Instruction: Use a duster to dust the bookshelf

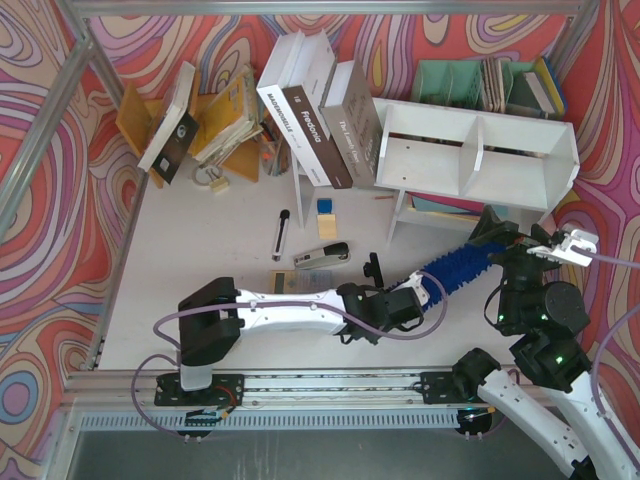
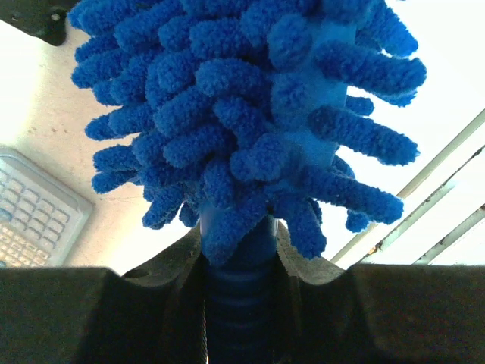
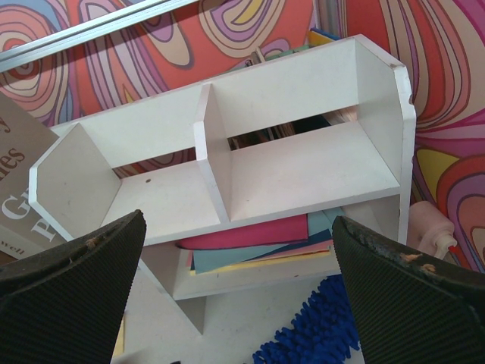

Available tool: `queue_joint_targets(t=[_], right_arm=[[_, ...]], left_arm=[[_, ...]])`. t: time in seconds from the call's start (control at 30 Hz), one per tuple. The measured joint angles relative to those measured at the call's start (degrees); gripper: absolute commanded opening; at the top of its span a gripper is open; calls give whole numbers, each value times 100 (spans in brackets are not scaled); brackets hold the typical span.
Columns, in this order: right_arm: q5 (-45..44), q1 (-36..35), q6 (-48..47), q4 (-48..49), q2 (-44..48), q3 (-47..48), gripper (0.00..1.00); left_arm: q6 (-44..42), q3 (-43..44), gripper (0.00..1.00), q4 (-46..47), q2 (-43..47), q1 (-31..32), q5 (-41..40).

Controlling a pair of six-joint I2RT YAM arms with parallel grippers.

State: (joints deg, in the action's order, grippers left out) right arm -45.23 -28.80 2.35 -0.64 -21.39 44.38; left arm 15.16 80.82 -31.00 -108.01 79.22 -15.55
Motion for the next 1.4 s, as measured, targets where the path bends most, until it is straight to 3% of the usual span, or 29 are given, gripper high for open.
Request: queue_joint_targets(t=[1.4], right_arm=[[0,0,0,0,0,0,99]], left_arm=[[-81,-212,0,83,638,-24,-15]])
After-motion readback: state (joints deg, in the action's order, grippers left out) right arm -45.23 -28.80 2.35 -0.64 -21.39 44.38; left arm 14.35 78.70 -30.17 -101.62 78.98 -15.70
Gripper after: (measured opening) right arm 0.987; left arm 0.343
